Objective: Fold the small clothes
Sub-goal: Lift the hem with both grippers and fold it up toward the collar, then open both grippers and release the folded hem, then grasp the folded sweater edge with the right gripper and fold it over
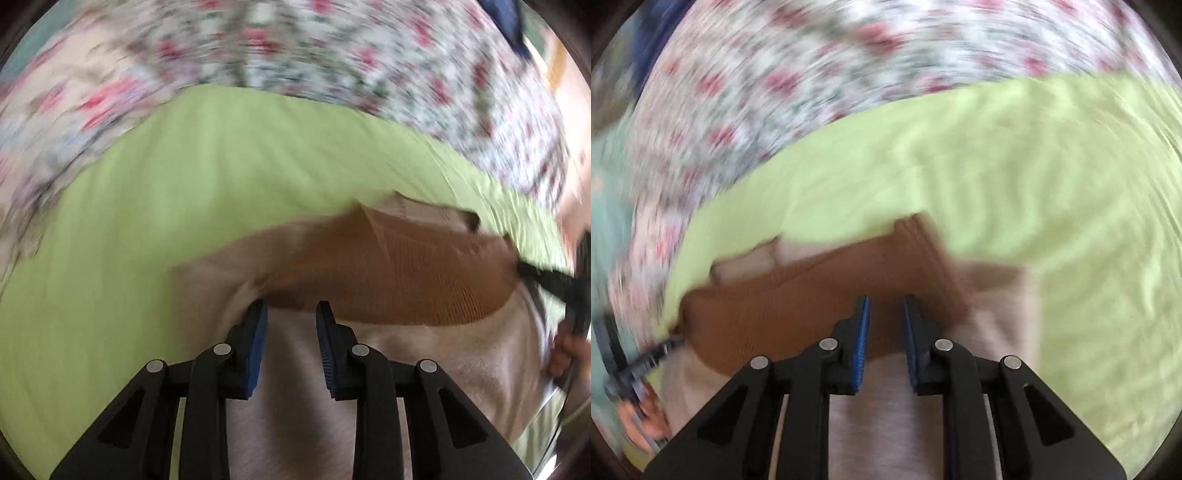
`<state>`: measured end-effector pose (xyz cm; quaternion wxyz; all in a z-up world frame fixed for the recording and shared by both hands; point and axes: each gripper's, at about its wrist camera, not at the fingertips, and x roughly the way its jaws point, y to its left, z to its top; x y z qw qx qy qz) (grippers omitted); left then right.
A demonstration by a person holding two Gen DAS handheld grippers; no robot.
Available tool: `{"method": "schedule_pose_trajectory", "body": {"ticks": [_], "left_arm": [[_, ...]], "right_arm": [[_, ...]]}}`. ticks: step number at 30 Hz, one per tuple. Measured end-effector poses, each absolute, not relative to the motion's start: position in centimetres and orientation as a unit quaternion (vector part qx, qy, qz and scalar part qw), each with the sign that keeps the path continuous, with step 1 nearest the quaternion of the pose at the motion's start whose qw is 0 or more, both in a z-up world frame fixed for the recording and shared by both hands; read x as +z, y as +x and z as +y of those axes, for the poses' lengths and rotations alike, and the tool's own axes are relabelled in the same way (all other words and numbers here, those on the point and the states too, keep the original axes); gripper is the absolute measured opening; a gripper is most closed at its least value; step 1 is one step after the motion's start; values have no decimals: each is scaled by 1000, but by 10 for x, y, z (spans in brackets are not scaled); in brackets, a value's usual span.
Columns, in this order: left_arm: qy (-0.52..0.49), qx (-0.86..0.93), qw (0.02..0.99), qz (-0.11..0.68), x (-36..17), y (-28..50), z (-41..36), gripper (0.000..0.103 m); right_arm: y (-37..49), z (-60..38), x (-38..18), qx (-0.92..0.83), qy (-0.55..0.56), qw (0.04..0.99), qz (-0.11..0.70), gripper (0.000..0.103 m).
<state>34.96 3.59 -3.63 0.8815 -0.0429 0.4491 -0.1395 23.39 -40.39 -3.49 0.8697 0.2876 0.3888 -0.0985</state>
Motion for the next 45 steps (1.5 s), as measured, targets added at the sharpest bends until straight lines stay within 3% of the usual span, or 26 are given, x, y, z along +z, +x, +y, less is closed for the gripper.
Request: {"method": "schedule_pose_trajectory", "body": {"ticks": [3,5,7,12,17,21,26,37,40,42,43,44,45], "left_arm": [[-72,-128,887,438,-31,322,51,30],[-91,-133,891,425,-27,286,59,40],[-115,-149,888,420,-26,251,64,42],[-163,-185,874,419,-31,177,55,45],[-202,-201,853,437,-50,133,51,55],[-248,-202,830,457,-73,126,50,62],[-300,-207,818,445,-81,134,49,85],[-355,-152,822,417,-82,192,62,88],[-356,-131,831,406,-81,200,68,78],[-348,-115,839,402,-82,207,72,57],[-346,-114,840,403,-84,209,74,32],[-349,-120,837,404,-87,213,78,15],[-352,-122,835,404,-88,214,80,13]], "right_arm": [[195,-397,-26,-89,297,875,372,25],[174,-383,-20,-73,297,881,360,32],[147,-366,-15,-56,295,886,352,38],[104,-326,-18,-23,302,884,355,41],[74,-295,-30,-2,318,876,362,43],[57,-278,-38,12,325,869,373,45],[51,-269,-36,19,323,869,375,45],[62,-264,-28,30,323,869,373,48],[67,-266,-26,30,322,870,371,48],[72,-269,-24,28,317,873,369,48],[74,-271,-24,27,315,874,368,48],[78,-274,-24,23,314,875,366,48],[81,-278,-23,22,314,876,365,48]]}}
